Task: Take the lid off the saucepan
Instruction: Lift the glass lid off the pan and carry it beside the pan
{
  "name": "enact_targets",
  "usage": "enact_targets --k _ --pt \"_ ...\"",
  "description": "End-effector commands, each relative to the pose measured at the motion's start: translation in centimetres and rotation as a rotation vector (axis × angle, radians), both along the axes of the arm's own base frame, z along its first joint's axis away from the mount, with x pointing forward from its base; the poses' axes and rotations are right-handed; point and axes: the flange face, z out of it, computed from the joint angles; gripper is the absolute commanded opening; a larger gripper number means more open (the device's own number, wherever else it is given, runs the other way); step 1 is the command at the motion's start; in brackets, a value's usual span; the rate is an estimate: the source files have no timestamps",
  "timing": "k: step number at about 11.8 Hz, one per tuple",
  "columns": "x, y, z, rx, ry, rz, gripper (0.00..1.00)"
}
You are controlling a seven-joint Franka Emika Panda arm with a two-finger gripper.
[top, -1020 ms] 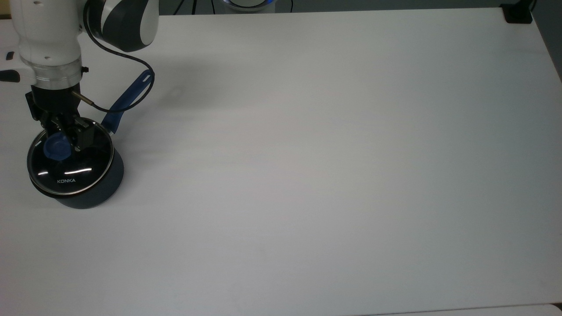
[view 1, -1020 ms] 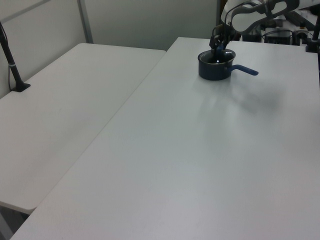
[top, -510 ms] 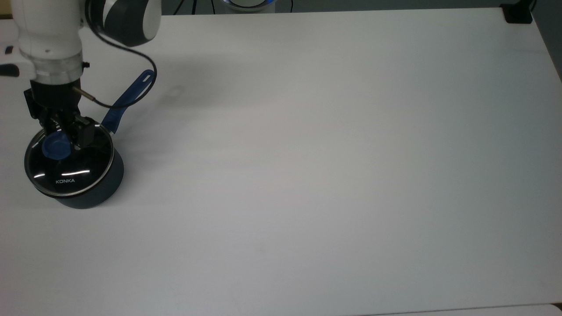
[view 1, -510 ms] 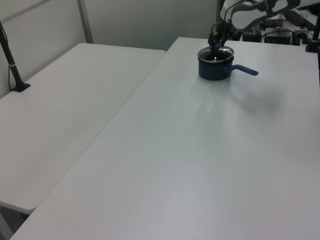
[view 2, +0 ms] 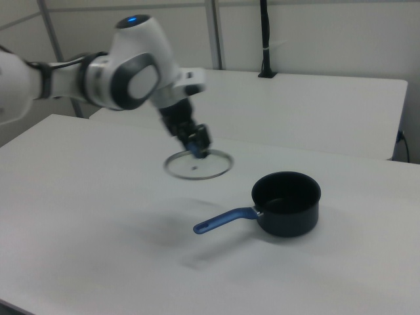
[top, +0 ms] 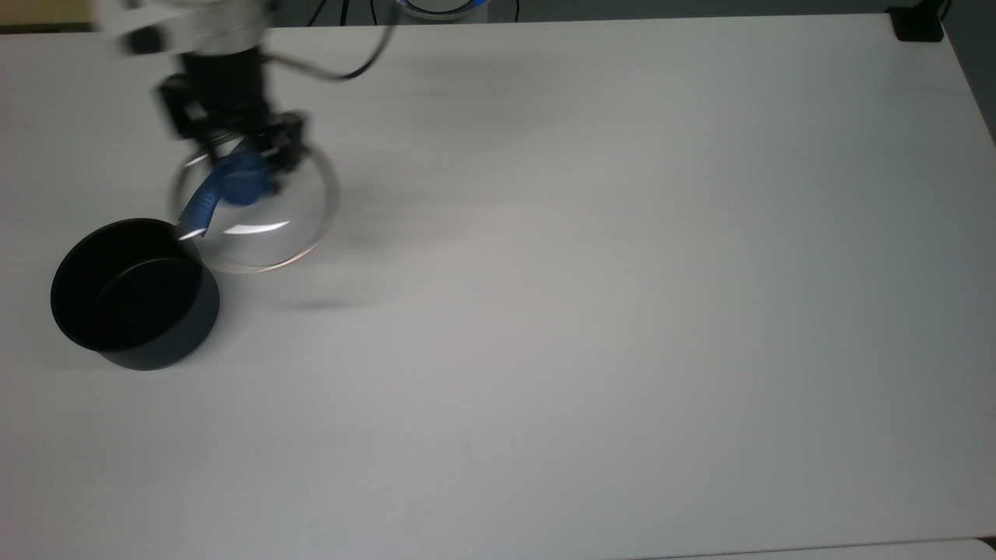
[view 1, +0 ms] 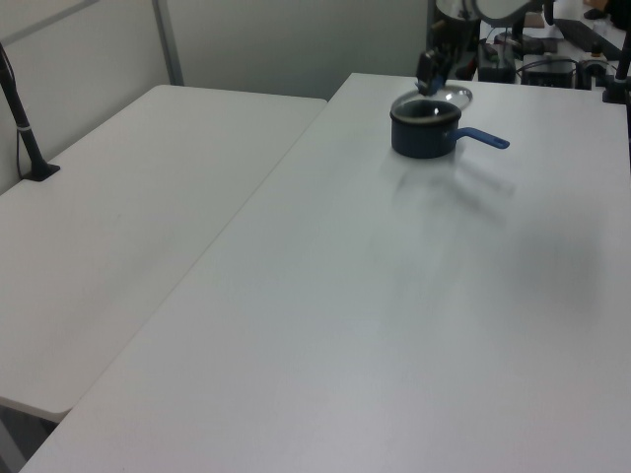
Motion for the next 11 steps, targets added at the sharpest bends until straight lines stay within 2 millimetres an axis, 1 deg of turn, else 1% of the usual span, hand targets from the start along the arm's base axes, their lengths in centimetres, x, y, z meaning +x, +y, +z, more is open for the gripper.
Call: enact_targets --k 1,2,3,5,6,7,9,10,11 --pt "-5.7 6.7 -4.6 0.032 0.108 0.131 0.42" --pt "-5.6 7.2 -7.1 0.037 0.134 0.143 0.42" --pt "-4.8 6.9 -8.8 0.038 0.109 0.142 0.42" --pt "-3.4 6.1 -13.1 0.038 0.101 0.139 0.42" --pt "-2.9 6.0 -14.9 0.033 0.102 0.145 0.42" --pt "-2.8 6.0 -16.1 0.016 0.118 0.161 0.43" --pt "-2.7 6.1 -16.9 0.006 0.132 0.174 0.43" --pt "-2.7 6.3 -16.9 0.005 0.132 0.178 0.43" --pt "-2.6 6.3 -16.8 0.005 0.132 0.178 0.54"
